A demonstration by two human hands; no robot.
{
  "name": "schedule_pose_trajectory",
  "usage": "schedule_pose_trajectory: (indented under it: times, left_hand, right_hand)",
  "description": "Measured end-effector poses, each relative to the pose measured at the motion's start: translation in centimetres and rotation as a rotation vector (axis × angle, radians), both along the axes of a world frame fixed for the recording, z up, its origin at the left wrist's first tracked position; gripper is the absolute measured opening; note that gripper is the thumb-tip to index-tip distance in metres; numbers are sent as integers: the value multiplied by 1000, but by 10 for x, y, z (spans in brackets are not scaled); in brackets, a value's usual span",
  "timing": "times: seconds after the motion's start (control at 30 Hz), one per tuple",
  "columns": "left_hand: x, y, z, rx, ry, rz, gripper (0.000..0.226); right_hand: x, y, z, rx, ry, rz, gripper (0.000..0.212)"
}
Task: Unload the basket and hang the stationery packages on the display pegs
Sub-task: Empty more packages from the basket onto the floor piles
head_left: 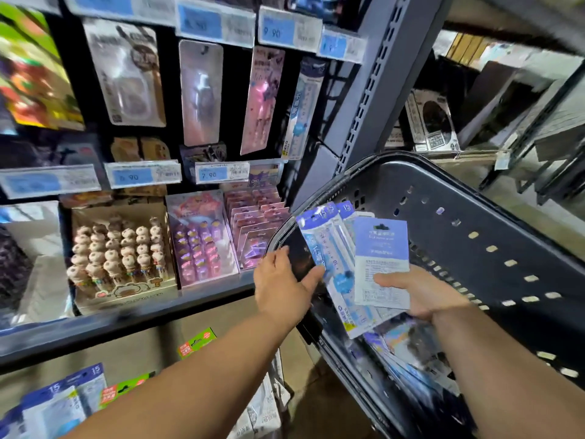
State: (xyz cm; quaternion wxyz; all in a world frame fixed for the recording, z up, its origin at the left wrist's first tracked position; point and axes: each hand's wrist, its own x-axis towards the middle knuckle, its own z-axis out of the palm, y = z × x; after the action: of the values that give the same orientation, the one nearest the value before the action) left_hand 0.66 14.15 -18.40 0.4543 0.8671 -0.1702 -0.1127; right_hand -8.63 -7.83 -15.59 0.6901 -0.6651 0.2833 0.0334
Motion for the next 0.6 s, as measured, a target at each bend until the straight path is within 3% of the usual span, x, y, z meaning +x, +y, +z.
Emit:
schedule_pose_trajectory:
  times: [0.07,0.13,0.23,0.33,0.43,0.6]
  left_hand:
    - [-1,-1,18,-69,3,-56,66]
    - [-5,-1,33,-288,222,-125,50]
    - [-14,4,58,-600,520,-188,34]
    - [-5,20,74,-712,675,-226,30]
    - [14,59,88,-755,734,-257,37]
    - [40,142,94,-750,692,-71,33]
  right_hand:
    - [0,10,17,47,-66,88,89]
    - [0,20,31,98,-159,156,96]
    - [2,43,45,182,-245,223,87]
    - [10,73,62,139,-251,230,80]
    - [23,115,72,96,-266,233,48]
    - [60,192,75,-11,-303,318,29]
